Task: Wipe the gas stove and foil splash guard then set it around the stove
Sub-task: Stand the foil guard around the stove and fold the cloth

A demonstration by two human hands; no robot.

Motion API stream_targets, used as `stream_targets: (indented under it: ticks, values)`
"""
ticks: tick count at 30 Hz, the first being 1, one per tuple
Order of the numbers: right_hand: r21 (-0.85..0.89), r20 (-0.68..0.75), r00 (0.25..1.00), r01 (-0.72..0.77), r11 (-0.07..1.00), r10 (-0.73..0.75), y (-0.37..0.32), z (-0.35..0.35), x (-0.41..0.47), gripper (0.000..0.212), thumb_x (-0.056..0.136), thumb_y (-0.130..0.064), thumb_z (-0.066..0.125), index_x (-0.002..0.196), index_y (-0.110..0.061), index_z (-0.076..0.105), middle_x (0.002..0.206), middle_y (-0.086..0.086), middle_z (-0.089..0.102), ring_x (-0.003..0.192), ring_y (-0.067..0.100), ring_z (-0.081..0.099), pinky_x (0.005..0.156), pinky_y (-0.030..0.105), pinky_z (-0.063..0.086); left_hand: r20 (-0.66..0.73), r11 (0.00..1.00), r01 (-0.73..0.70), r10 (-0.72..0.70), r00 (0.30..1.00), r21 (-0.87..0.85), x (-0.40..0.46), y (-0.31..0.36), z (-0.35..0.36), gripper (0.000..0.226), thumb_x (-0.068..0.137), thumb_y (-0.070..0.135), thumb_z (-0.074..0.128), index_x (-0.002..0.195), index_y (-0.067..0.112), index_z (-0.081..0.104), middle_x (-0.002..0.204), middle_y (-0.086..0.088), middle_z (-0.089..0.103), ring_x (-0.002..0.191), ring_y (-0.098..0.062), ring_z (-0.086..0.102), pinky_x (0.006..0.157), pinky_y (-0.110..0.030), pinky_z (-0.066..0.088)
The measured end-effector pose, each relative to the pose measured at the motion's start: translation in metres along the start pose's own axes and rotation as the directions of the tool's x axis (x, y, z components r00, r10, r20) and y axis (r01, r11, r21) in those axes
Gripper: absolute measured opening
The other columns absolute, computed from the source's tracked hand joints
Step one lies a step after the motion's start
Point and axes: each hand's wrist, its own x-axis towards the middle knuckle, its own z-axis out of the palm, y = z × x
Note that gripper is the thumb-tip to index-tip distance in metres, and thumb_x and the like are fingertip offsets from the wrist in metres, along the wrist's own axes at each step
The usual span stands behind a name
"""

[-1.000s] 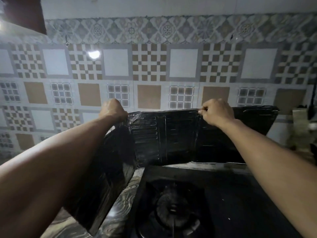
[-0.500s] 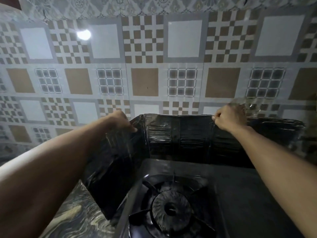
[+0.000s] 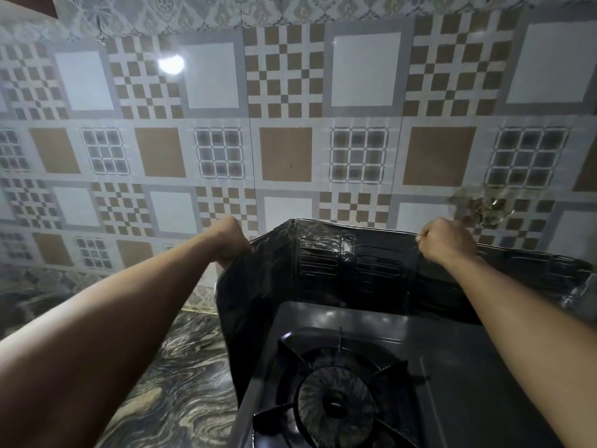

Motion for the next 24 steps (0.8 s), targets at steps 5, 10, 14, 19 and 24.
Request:
stream_targets:
  ticks: [5, 10, 14, 19, 24]
  values:
    - [0.012, -0.019, 1.000, -0.005, 1.000, 0.006, -0.004, 0.007, 0.009, 0.008, 0.084, -0.017, 0.068, 0.090, -0.015, 0.074, 0.098, 0.013, 0.070, 0.086, 0.033, 0.065, 0.066, 0.029, 0.047, -0.029, 0.994, 0.007, -0.011, 1.000, -0.112, -0.003, 0.011, 0.010, 0.020, 0.082, 0.010, 0.074, 0.083, -0.007, 0.063, 0.063, -0.014, 0.064, 0.041, -0.021, 0.063, 0.036, -0.028, 0.053]
    - [-0.010, 0.018, 1.000, -0.002, 1.000, 0.002, -0.004, 0.011, 0.013, 0.008, 0.085, -0.017, 0.068, 0.091, -0.016, 0.073, 0.099, 0.011, 0.069, 0.077, 0.028, 0.056, 0.065, 0.028, 0.044, -0.032, 0.989, 0.017, -0.021, 0.999, -0.145, -0.014, 0.011, 0.013, 0.013, 0.079, 0.004, 0.068, 0.080, -0.008, 0.062, 0.061, -0.014, 0.065, 0.040, -0.022, 0.064, 0.036, -0.028, 0.052]
    - [0.011, -0.011, 1.000, 0.010, 1.000, -0.010, -0.007, 0.012, 0.010, 0.008, 0.088, -0.018, 0.066, 0.092, -0.015, 0.073, 0.099, 0.011, 0.069, 0.087, 0.031, 0.063, 0.065, 0.028, 0.043, -0.075, 0.987, -0.002, -0.011, 0.997, -0.163, -0.019, 0.010, 0.013, 0.019, 0.082, 0.010, 0.066, 0.086, -0.009, 0.062, 0.064, -0.014, 0.063, 0.045, -0.023, 0.065, 0.037, -0.027, 0.053]
    - [0.006, 0.025, 0.998, 0.051, 0.999, -0.051, -0.010, 0.014, 0.006, 0.012, 0.090, -0.017, 0.062, 0.098, -0.015, 0.070, 0.106, 0.013, 0.066, 0.094, 0.033, 0.063, 0.069, 0.030, 0.043, -0.094, 0.981, 0.000, -0.019, 0.995, -0.193, -0.018, 0.004, 0.015, 0.026, 0.083, 0.015, 0.068, 0.095, -0.006, 0.059, 0.071, -0.013, 0.062, 0.048, -0.021, 0.063, 0.033, -0.022, 0.046]
    - [-0.025, -0.011, 0.998, 0.066, 0.997, -0.067, -0.013, 0.012, 0.004, 0.016, 0.087, -0.009, 0.060, 0.101, -0.014, 0.068, 0.107, 0.013, 0.066, 0.096, 0.033, 0.063, 0.075, 0.033, 0.050, -0.053, 0.977, 0.010, -0.022, 0.998, -0.212, -0.013, 0.001, 0.016, 0.034, 0.079, 0.014, 0.071, 0.102, -0.008, 0.060, 0.074, -0.013, 0.062, 0.060, -0.023, 0.062, 0.046, -0.027, 0.051]
